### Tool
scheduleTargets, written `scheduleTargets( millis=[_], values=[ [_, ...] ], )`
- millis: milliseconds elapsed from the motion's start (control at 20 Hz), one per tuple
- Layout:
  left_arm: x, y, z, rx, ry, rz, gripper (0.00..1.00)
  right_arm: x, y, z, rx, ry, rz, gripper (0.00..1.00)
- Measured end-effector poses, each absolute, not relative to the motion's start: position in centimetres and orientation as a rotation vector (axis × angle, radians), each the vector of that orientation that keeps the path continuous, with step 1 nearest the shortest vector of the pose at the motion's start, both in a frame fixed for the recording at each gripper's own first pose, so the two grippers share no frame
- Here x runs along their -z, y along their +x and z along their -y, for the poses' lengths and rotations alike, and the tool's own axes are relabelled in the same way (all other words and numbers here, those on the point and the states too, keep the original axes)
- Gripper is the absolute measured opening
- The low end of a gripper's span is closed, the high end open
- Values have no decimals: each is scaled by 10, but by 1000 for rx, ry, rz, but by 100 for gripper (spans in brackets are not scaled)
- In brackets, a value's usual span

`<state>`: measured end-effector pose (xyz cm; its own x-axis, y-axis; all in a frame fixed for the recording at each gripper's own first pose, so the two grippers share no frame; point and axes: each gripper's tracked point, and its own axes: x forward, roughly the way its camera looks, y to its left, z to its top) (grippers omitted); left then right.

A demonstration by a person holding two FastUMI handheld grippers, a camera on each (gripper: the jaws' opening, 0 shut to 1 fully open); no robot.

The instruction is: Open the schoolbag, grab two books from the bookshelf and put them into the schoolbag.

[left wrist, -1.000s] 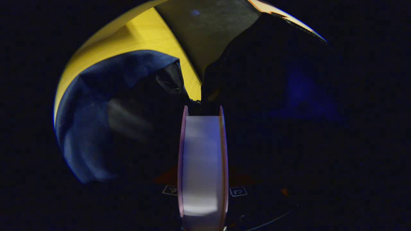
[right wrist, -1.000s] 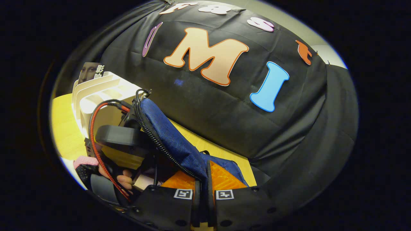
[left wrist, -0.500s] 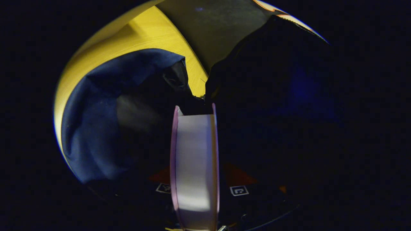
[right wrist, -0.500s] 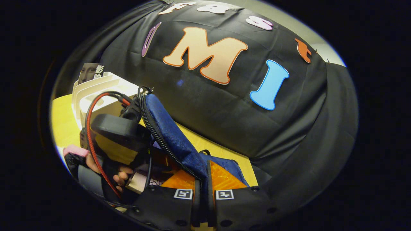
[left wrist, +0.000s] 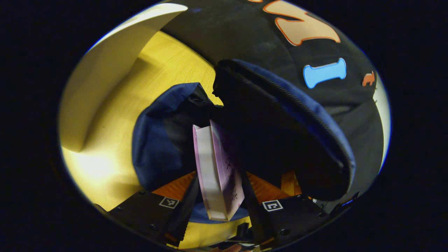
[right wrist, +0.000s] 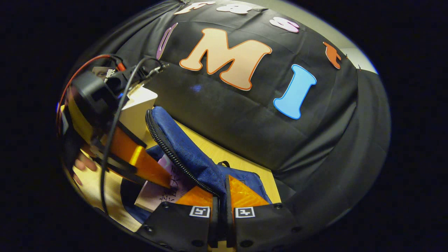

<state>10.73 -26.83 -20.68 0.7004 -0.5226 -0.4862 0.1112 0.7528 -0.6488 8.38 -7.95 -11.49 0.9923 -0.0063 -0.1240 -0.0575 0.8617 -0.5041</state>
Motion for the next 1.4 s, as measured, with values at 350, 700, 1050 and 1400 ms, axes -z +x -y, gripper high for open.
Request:
scheduleTargets(
  millis=[350, 700, 1050, 1400],
  values=[
    [174, 56, 203, 295, -461, -728, 71, 122, 79, 75, -23, -556, -138, 12],
    [101, 37, 102, 142, -368, -606, 77, 125, 77, 73, -7, -581, -144, 12],
    [30, 27, -12, -2, -295, -530, 86, 129, 74, 70, 7, -620, -167, 9],
    [-39, 32, -144, -147, -255, -470, 86, 130, 79, 67, 36, -598, -187, 12]
  ],
)
